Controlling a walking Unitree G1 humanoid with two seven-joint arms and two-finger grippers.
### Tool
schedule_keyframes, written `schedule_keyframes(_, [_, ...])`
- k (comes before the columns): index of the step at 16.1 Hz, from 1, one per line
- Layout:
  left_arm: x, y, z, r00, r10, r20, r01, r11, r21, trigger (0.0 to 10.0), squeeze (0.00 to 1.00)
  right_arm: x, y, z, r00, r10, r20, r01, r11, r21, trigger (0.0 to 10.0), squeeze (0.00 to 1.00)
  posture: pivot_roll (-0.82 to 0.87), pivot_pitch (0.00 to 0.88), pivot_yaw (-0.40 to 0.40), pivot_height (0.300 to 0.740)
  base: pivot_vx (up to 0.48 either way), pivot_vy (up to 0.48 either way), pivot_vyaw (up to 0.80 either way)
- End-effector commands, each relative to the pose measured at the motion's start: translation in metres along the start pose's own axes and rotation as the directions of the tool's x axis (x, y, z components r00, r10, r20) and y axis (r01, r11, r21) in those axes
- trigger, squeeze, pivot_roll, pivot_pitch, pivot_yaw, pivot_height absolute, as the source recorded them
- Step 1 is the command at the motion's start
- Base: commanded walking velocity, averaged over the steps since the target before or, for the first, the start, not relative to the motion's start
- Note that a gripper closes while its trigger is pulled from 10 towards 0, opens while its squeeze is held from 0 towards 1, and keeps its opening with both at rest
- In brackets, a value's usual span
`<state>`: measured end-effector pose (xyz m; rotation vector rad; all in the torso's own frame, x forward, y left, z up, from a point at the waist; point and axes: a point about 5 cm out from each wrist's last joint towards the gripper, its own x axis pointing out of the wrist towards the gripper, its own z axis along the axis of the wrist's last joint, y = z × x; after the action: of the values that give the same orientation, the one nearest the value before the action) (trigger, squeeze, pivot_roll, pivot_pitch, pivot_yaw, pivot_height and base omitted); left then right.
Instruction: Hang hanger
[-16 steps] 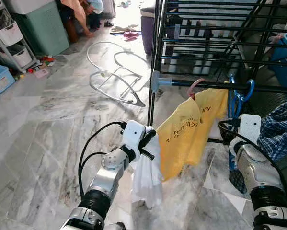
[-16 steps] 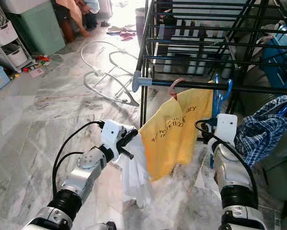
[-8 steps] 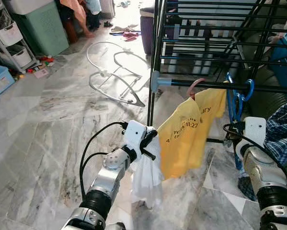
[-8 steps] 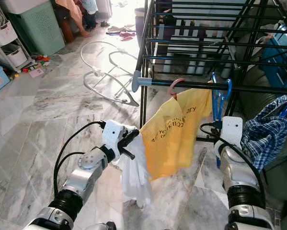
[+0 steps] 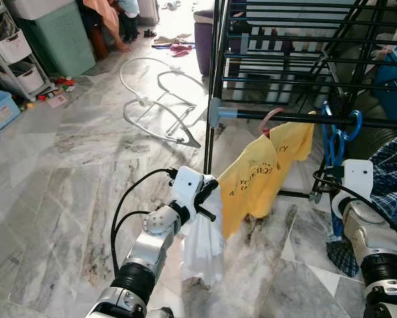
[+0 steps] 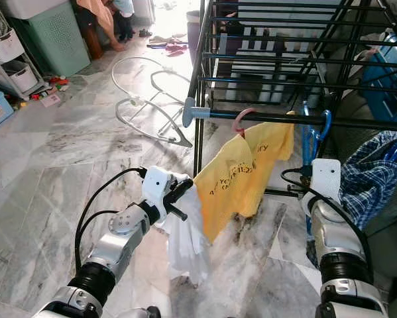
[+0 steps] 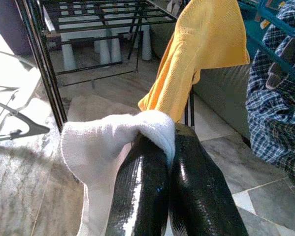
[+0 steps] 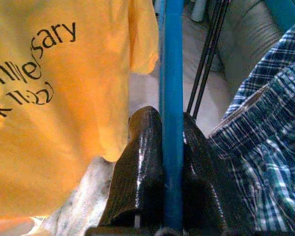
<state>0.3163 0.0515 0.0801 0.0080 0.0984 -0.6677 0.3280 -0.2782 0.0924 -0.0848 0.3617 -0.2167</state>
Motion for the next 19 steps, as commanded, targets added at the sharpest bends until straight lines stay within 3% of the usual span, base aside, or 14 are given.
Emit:
schedule_keyframes(1, [0.0, 0.0, 0.001, 1.0, 0.003, 0.0, -0.003, 1.0, 0.007, 0.0, 0.0, 0.002, -0.006, 0.003, 1.0, -0.014, -0.003, 0.013, 0.999, -0.04, 10.0, 0.0, 0.02, 0.111, 0.026, 0.74, 0.0, 0.0, 0.0])
schedule_keyframes(7, [0.003, 0.001, 0.002, 1.0, 0.009, -0.001, -0.009, 1.0, 0.008, 0.0, 0.0, 0.002, -0.01, 0.01, 0.999, -0.023, 0.028, 0.024, 0.998, -0.058, 10.0, 0.0, 0.02, 0.095, 0.026, 0.74, 0.0, 0.0, 0.0])
schedule_keyframes(8, [0.003, 0.001, 0.002, 1.0, 0.008, 0.0, -0.008, 1.0, 0.008, 0.0, 0.0, 0.002, -0.008, 0.008, 1.0, -0.02, 0.024, 0.022, 0.998, -0.054, 10.0, 0.18, 0.02, 0.094, 0.029, 0.74, 0.0, 0.0, 0.0])
schedule_keyframes(9, [0.003, 0.0, 0.002, 1.0, 0.006, 0.0, -0.006, 1.0, 0.009, 0.0, 0.0, 0.002, -0.008, 0.006, 1.0, -0.019, 0.022, 0.02, 0.998, -0.053, 10.0, 0.18, 0.02, 0.093, 0.029, 0.74, 0.0, 0.0, 0.0])
schedule_keyframes(10, [0.004, 0.0, 0.003, 1.0, 0.004, 0.0, -0.004, 1.0, 0.01, 0.0, 0.0, 0.003, -0.008, 0.007, 0.999, -0.023, 0.022, 0.024, 0.999, -0.048, 10.0, 1.0, 0.02, 0.092, 0.032, 0.74, 0.0, 0.0, 0.0])
schedule_keyframes(11, [0.004, 0.0, 0.003, 1.0, 0.004, 0.0, -0.004, 1.0, 0.01, 0.0, 0.0, 0.003, -0.009, 0.008, 0.999, -0.033, 0.025, 0.034, 0.998, -0.051, 10.0, 1.0, 0.02, 0.092, 0.033, 0.74, 0.0, 0.0, 0.0])
schedule_keyframes(12, [0.004, 0.0, 0.003, 1.0, 0.003, -0.001, -0.003, 1.0, 0.012, 0.0, 0.0, 0.004, -0.011, 0.011, 0.999, -0.042, 0.028, 0.044, 0.998, -0.051, 10.0, 0.59, 0.02, 0.093, 0.035, 0.74, 0.0, 0.0, 0.0])
schedule_keyframes(13, [0.004, 0.0, 0.003, 1.0, 0.002, 0.0, -0.002, 1.0, 0.012, 0.0, 0.0, 0.005, -0.012, 0.013, 0.998, -0.045, 0.031, 0.047, 0.997, -0.053, 10.0, 0.6, 0.02, 0.092, 0.035, 0.74, 0.0, 0.0, 0.0])
schedule_keyframes(14, [0.004, 0.0, 0.003, 1.0, 0.002, 0.0, -0.002, 1.0, 0.013, 0.0, 0.0, 0.006, -0.013, 0.016, 0.998, -0.043, 0.036, 0.045, 0.997, -0.07, 10.0, 0.67, 0.02, 0.092, 0.035, 0.74, 0.0, 0.0, 0.0])
schedule_keyframes(15, [0.004, 0.0, 0.003, 1.0, 0.002, 0.0, -0.002, 1.0, 0.013, 0.0, 0.0, 0.007, -0.012, 0.019, 0.998, -0.041, 0.04, 0.044, 0.996, -0.076, 10.0, 0.63, 0.02, 0.092, 0.035, 0.74, 0.0, 0.0, 0.0])
schedule_keyframes(16, [0.004, 0.0, 0.003, 1.0, 0.005, -0.001, -0.005, 1.0, 0.013, 0.0, 0.0, 0.008, -0.012, 0.02, 0.998, -0.042, 0.04, 0.045, 0.996, -0.076, 10.0, 0.24, 0.02, 0.092, 0.03, 0.74, 0.0, 0.0, 0.0])
schedule_keyframes(17, [0.004, 0.001, 0.002, 1.0, 0.008, -0.003, -0.008, 1.0, 0.014, 0.0, 0.0, 0.008, -0.012, 0.021, 0.998, -0.041, 0.041, 0.045, 0.996, -0.078, 10.0, 0.08, 0.03, 0.092, 0.029, 0.74, 0.0, 0.0, 0.0])
schedule_keyframes(18, [0.003, 0.001, 0.002, 1.0, 0.011, -0.003, -0.011, 1.0, 0.013, 0.0, 0.0, 0.008, -0.012, 0.021, 0.999, -0.036, 0.04, 0.039, 0.996, -0.081, 2.3, 0.0, 0.03, 0.092, 0.027, 0.74, 0.0, 0.0, 0.0])
schedule_keyframes(19, [0.003, 0.001, 0.002, 1.0, 0.013, -0.002, -0.013, 1.0, 0.012, 0.0, 0.0, 0.009, -0.011, 0.021, 0.999, -0.029, 0.038, 0.032, 0.996, -0.083, 0.0, 0.0, 0.03, 0.093, 0.026, 0.74, 0.0, 0.0, 0.0])
